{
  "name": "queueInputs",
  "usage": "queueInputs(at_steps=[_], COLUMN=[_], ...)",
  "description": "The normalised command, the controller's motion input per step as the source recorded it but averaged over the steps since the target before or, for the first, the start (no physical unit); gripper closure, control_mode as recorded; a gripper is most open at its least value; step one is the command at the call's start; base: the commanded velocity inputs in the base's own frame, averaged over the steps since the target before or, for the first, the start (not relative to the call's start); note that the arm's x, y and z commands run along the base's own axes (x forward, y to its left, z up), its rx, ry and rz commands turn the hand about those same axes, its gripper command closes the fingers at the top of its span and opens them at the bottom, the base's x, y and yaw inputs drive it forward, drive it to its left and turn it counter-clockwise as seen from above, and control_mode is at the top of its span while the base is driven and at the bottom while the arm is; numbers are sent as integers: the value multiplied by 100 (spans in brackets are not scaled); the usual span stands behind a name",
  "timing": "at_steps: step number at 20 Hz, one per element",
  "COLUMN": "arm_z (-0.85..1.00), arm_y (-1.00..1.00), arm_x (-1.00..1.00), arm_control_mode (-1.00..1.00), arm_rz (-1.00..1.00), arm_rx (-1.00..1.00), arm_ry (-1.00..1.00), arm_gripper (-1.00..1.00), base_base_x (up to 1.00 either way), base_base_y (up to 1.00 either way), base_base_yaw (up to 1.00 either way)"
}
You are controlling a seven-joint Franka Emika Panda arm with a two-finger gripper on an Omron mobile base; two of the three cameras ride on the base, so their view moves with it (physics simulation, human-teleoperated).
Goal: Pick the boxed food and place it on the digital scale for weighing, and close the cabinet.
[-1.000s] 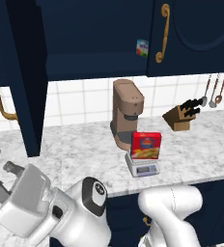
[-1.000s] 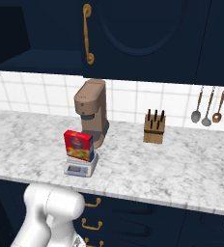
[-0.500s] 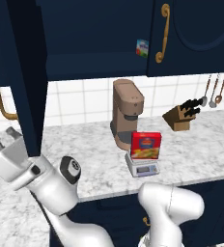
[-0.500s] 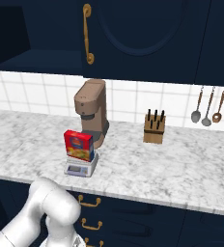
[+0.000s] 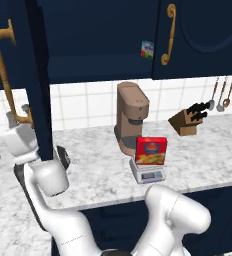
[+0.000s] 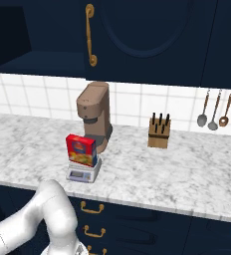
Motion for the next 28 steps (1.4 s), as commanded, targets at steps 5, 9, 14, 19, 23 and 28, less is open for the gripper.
queueInputs(at_steps=[5, 9, 14, 19, 23, 28], arm_z=[59, 31, 1, 0, 0, 2], arm_y=[-38, -86, -100, -100, -91, -83], arm_x=[0, 13, 52, 89, 100, 86], arm_control_mode=[-100, -100, -100, -100, -100, -100], arm_rz=[-14, -12, -3, 0, 0, 0], arm_rx=[34, 38, 32, 27, 24, 17], arm_ry=[-20, -3, 32, 53, 39, 21], arm_gripper=[-100, -100, -100, -100, -100, -100], base_base_x=[0, 0, 0, 0, 0, 0], base_base_y=[0, 0, 0, 0, 0, 0], base_base_yaw=[0, 0, 0, 0, 0, 0])
